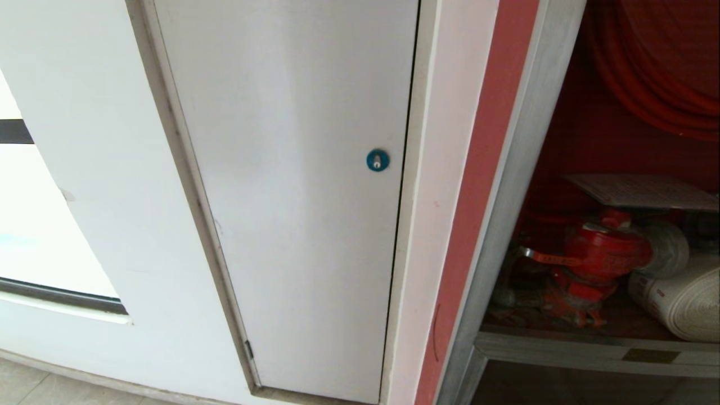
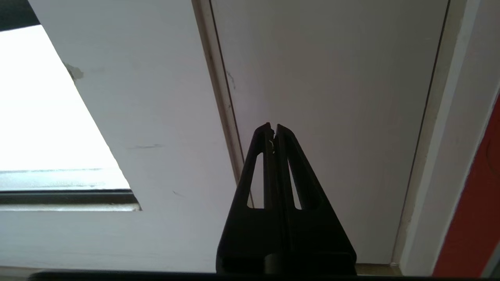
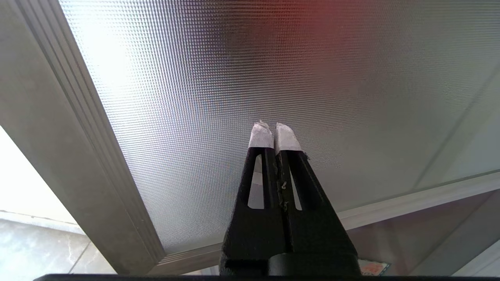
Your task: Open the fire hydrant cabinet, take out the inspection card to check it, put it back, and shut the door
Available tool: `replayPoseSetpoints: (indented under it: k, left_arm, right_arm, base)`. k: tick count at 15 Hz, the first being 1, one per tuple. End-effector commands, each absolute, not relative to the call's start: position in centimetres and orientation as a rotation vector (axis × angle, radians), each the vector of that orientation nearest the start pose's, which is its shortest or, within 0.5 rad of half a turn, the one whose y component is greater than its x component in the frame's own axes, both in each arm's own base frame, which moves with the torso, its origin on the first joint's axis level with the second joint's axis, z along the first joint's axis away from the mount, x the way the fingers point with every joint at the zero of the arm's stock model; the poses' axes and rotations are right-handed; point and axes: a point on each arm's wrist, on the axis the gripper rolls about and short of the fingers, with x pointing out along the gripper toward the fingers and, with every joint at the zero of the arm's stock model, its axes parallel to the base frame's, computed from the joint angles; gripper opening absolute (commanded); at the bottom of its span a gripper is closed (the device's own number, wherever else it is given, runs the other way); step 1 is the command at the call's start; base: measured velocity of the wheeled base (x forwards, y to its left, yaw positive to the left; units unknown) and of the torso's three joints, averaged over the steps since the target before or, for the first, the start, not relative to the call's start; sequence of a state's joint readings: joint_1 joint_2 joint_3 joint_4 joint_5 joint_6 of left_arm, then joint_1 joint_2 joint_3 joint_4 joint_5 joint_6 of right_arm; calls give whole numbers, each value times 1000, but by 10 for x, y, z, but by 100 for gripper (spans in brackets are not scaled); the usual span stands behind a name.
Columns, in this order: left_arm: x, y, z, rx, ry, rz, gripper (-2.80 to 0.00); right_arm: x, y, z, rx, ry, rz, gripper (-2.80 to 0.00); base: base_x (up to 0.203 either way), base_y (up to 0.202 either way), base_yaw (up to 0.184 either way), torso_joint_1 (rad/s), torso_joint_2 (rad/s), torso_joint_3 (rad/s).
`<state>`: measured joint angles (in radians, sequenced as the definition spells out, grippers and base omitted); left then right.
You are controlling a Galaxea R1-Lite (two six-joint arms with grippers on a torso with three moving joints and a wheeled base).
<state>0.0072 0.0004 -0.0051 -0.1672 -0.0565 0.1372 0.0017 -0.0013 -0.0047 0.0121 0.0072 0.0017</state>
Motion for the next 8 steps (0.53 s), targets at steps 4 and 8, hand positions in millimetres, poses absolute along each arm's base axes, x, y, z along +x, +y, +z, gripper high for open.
replayPoseSetpoints:
  k: [4,8]
  left_arm:
    - [-22,-1,81,117,-66,-38,-280]
    - [-22,-1,75,81,-4,-37,-280]
  right_arm:
    - [-23,0,75,2,5,9,-280]
    - [-23,0,75,2,5,9,-280]
  base:
    - [0,0,0,0,0,0]
    - [0,0,0,0,0,0]
